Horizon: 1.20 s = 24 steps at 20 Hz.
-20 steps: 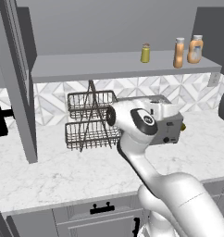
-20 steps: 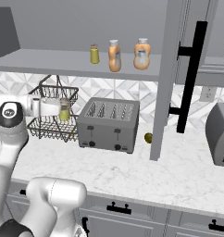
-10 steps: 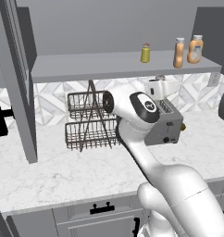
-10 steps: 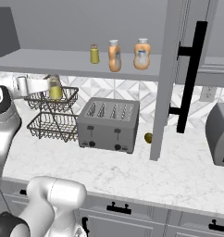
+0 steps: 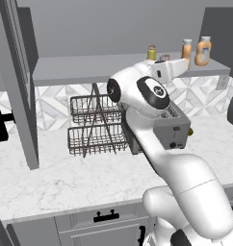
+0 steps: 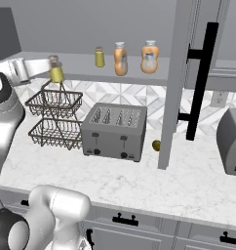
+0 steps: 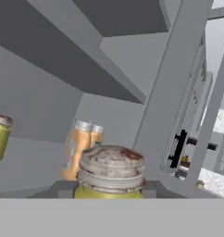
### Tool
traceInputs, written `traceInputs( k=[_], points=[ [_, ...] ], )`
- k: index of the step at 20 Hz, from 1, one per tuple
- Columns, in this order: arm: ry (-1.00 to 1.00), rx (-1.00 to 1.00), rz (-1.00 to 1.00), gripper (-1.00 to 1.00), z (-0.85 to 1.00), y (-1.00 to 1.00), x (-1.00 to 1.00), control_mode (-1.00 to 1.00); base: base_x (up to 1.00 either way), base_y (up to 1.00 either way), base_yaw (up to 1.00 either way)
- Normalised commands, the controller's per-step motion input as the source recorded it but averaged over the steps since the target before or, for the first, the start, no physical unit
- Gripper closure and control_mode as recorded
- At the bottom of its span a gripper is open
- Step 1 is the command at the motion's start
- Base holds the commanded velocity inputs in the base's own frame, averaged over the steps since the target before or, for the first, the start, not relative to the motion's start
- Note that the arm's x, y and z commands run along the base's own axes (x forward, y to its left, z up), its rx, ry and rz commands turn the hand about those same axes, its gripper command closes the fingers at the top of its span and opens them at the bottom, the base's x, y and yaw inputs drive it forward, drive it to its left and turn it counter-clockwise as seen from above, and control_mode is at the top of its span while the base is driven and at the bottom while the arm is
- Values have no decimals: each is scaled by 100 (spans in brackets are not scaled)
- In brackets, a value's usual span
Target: Put the shaker and condiment bottle from the counter next to their counterparts in the cabinet.
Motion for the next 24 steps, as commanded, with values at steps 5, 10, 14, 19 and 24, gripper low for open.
traceInputs(
  k=[5, 10, 14, 19, 24],
  points=[
    [-13, 1, 32, 100, 9, -1, 53, -100, 0, 0, 0],
    [-2, 15, 38, 100, 0, -3, 42, -100, 0, 0, 0],
    [0, 4, 3, 100, 0, 0, 0, -100, 0, 0, 0],
    [0, 3, 1, 100, 0, -14, 44, -100, 0, 0, 0],
    [0, 0, 0, 100, 0, -5, 57, -100, 0, 0, 0]
  ],
)
